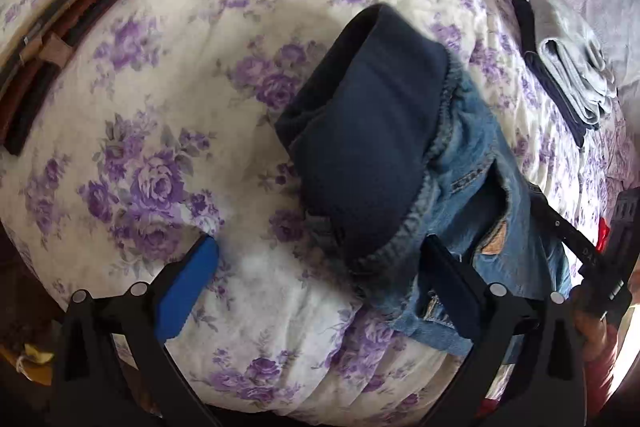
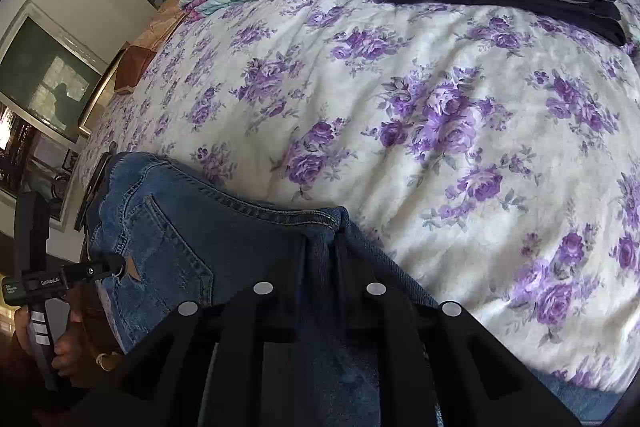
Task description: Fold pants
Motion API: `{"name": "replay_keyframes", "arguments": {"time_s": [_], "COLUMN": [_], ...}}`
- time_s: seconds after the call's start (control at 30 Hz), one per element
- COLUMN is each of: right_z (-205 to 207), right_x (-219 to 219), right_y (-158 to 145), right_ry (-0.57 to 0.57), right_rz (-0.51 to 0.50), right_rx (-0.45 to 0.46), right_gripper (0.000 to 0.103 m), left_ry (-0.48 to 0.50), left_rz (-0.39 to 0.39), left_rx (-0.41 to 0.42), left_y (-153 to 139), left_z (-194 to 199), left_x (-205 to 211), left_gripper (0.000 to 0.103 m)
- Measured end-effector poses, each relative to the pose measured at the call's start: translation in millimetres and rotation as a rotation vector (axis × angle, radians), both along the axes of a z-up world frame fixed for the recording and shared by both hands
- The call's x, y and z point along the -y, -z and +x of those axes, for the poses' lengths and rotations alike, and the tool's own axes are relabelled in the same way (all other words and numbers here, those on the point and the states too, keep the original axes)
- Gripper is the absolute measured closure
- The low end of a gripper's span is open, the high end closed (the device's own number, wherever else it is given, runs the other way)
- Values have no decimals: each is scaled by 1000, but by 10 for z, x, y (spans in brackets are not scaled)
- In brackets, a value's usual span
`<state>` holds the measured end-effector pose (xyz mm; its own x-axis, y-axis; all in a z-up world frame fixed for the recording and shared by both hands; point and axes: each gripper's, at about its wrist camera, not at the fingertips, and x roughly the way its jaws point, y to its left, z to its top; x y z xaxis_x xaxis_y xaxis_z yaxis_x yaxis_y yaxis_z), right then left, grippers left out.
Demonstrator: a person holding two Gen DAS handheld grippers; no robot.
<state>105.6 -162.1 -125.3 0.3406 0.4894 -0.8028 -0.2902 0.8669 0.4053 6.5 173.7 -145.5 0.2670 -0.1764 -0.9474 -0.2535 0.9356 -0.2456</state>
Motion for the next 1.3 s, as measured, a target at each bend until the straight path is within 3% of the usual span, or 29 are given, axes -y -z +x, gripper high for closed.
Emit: {"name": "replay_keyframes", "arguments": {"time_s": [0.13, 0.23, 0.33, 0.43, 0.47, 0.53, 0.6, 0.73, 0.77, 0.83, 0.87, 0.93, 0.97, 1.0, 1.07, 1.13, 1.3], "right_z": [-230, -326, -313, -160, -133, -149, -256, -629, -694, -703, -651, -673, -659, -668, -808, -1035, -2065], "right_x": [107, -24, -264, -421, -385, -339, -265, 57, 124, 242, 303, 393, 400, 439, 691, 1180, 2646], "right_y": [-432, -608, -470, -48, 39, -18, -223, -523, -492, -200, -1, 22, -12, -100, -324, -494, -371], "right_ry": [36, -2, -68, -68, -52, -43, -30, 11, 19, 46, 51, 74, 70, 70, 131, 269, 775], "right_rz": [-26, -34, -37, -133, -102, -78, -75, -51, -67, -124, -116, -41, -47, -55, -30, 36, 233], "right_rx": [146, 211, 174, 66, 59, 66, 105, 219, 214, 121, 50, 91, 73, 72, 142, 185, 123], "right_gripper": [83, 83, 83, 83, 84, 85, 81, 51, 43, 39, 38, 38, 39, 39, 39, 39, 39], "left_ry": [-8, -51, -6, 150, 182, 205, 168, 111, 106, 113, 121, 176, 187, 138, 129, 102, 113], "left_rz": [112, 82, 46, 110, 141, 296, 235, 182, 164, 158, 167, 234, 234, 193, 166, 170, 151], "left_rx": [100, 210, 285, 237, 211, 90, 88, 165, 217, 249, 236, 83, 29, 45, 43, 98, 228], "left_y": [-354, -661, -830, -604, -487, -59, 14, -318, -441, -496, -453, -42, 127, 108, 3, -193, -624], "left_z": [-41, -33, 74, 272, 339, 460, 454, 340, 296, 287, 308, 463, 533, 540, 580, 555, 533], "left_x": [-41, -125, -3, 340, 407, 485, 391, 236, 205, 208, 234, 359, 378, 334, 345, 325, 429], "left_gripper": [5, 5, 5, 5, 5, 4, 4, 5, 5, 5, 5, 4, 4, 4, 4, 5, 5]}}
